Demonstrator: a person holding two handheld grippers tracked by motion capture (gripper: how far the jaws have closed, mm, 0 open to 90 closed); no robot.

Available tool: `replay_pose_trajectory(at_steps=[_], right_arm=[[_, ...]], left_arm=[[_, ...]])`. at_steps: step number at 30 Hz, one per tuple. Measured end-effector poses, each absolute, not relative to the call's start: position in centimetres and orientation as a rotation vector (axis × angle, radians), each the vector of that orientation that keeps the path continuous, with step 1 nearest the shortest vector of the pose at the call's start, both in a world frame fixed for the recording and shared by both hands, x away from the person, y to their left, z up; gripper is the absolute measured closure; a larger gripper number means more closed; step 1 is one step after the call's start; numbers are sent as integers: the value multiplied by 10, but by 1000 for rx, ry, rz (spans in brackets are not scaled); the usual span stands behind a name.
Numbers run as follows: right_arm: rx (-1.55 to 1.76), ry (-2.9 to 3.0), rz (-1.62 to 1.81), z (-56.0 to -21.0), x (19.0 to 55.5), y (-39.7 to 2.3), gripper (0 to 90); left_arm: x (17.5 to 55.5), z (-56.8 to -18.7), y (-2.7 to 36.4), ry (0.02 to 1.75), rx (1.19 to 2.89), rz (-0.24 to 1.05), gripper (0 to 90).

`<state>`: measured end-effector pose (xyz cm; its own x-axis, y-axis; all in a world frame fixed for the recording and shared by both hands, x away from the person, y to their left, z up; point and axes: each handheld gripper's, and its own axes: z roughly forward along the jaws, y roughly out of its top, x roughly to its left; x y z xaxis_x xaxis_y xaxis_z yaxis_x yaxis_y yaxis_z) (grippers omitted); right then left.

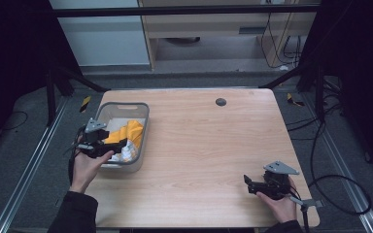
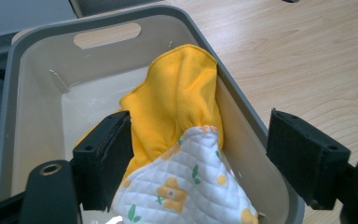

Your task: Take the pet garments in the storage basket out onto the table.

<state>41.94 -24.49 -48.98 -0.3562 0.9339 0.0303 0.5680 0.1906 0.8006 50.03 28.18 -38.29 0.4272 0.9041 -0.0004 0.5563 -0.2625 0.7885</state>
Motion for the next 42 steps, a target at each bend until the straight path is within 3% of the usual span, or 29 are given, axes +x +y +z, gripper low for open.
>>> replay_pose_trajectory(at_steps=[24,42], right_arm=[[1409,2011,1023,-490,419,-245,70],[1410,2014,1023,-490,420,-244,70]], left_arm=[[518,-397,272,1271,2047,527,269],[527,-408,265,1286,2123,487,363]])
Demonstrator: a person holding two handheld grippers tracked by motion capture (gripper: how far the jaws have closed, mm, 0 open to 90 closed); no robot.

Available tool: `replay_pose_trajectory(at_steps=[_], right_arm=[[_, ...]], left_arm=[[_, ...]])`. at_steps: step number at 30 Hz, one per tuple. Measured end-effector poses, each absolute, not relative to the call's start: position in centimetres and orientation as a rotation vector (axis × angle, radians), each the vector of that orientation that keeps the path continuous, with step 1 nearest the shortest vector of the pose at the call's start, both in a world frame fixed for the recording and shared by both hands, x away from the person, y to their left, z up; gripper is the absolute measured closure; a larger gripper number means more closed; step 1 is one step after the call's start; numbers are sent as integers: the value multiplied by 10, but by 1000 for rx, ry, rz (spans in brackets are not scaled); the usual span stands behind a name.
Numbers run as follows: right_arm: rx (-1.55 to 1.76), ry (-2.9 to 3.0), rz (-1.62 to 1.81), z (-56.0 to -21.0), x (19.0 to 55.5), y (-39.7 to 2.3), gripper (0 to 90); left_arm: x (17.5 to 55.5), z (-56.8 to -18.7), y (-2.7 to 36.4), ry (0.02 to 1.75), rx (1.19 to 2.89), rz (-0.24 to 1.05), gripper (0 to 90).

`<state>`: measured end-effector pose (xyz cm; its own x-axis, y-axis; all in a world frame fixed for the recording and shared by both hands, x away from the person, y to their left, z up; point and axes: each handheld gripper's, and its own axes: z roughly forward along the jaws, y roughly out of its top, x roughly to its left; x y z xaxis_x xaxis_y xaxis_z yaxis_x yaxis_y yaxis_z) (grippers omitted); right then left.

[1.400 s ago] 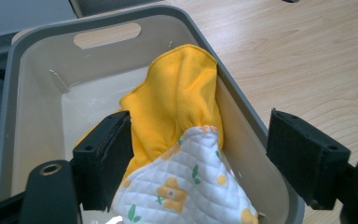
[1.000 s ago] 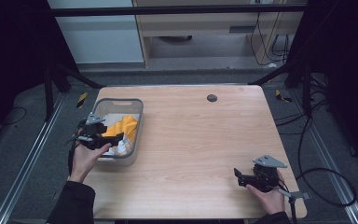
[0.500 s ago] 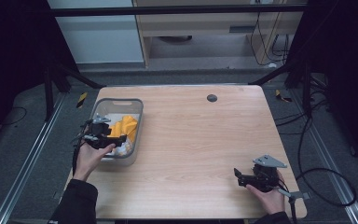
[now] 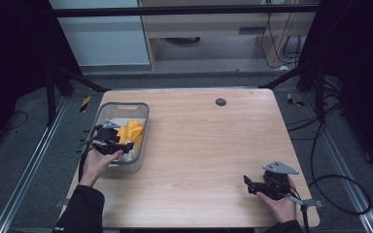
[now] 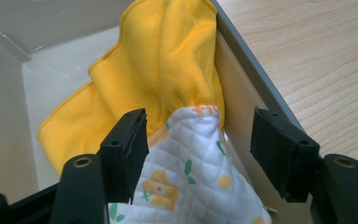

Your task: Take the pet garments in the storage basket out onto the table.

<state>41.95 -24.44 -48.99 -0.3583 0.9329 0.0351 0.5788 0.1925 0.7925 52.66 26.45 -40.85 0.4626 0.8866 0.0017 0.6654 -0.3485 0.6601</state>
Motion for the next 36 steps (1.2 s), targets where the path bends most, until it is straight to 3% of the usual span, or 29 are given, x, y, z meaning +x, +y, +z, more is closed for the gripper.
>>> replay_pose_trajectory(at_steps=[19,29,36], right_arm=[[1401,2025,1017,-491,420,-244,67],[1404,2027,1015,-491,420,-244,66],[1401,2029,1012,-491,420,-244,66]], left_arm=[[535,-424,258,1325,2171,440,515],[535,-425,259,1367,2167,426,731],[536,-423,260,1398,2154,428,800]])
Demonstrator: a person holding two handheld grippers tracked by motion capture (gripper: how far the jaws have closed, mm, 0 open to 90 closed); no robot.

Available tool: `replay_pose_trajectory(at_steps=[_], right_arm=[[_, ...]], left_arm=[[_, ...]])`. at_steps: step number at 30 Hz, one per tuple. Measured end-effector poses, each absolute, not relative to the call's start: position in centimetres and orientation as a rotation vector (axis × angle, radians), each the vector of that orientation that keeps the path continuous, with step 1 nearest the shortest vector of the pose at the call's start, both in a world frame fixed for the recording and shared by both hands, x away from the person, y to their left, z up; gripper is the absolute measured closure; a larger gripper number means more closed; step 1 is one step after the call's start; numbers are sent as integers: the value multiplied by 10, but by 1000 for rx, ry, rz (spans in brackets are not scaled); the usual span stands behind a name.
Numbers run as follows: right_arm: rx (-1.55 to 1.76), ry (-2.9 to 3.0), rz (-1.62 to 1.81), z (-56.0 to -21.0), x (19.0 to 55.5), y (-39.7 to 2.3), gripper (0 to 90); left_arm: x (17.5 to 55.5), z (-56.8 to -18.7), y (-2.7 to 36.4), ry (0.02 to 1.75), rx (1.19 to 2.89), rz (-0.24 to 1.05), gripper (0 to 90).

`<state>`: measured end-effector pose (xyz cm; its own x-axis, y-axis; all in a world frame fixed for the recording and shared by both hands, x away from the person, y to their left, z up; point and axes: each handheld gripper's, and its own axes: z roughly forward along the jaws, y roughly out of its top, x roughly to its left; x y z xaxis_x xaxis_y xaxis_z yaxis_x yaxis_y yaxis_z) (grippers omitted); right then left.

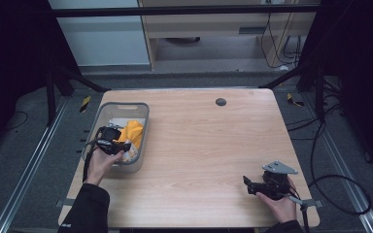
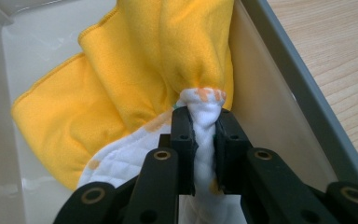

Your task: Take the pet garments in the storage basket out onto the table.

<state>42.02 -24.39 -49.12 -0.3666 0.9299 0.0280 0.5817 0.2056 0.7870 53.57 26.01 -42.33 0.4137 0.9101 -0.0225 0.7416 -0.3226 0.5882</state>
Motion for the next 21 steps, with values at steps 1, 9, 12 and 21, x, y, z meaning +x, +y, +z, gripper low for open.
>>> replay_pose_trajectory(at_steps=[1,9,12,21], right_arm=[[1411,2030,1017,-491,420,-244,66],[1410,2031,1019,-491,420,-243,65],[1405,2031,1015,-491,420,-244,65],[1397,2029,1009,-491,420,-244,65]], left_arm=[[535,-423,260,1401,2150,432,804],[532,-411,265,1419,2098,446,818],[530,-404,269,1420,2075,458,820],[520,-380,275,1387,2052,491,822]])
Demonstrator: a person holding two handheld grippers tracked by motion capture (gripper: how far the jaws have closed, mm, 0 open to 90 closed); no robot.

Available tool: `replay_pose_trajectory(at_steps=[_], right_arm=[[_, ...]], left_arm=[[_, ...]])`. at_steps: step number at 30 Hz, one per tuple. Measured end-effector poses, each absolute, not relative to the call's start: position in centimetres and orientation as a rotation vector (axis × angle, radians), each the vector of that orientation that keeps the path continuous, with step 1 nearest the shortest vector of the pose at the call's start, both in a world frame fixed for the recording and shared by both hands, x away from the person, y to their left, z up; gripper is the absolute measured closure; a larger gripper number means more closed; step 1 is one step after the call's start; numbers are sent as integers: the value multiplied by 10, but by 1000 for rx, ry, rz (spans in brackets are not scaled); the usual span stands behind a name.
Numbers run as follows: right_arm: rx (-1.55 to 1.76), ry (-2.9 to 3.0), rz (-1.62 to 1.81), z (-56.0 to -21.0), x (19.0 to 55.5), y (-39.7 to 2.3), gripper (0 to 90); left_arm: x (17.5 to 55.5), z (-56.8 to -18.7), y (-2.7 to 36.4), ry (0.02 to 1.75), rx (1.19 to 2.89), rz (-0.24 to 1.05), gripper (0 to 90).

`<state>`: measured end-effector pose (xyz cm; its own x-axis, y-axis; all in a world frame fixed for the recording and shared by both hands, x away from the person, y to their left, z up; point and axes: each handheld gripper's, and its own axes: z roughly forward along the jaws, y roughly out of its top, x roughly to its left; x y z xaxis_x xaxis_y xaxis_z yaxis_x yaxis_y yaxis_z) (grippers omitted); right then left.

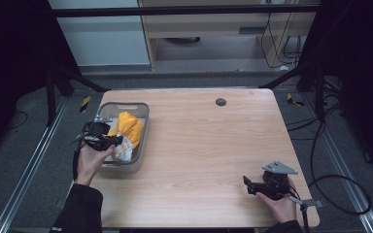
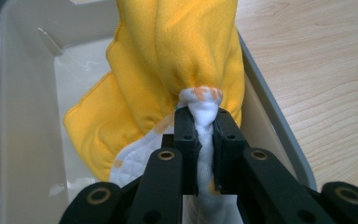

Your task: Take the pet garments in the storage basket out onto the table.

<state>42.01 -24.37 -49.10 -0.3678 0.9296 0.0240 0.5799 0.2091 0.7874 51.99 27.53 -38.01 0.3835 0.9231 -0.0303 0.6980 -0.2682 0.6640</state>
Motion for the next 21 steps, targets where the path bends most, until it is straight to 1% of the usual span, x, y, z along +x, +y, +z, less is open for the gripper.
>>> replay_pose_trajectory(at_steps=[21], right_arm=[[1390,2026,1009,-491,419,-243,66]], left_arm=[[497,-335,280,1305,2029,551,823]])
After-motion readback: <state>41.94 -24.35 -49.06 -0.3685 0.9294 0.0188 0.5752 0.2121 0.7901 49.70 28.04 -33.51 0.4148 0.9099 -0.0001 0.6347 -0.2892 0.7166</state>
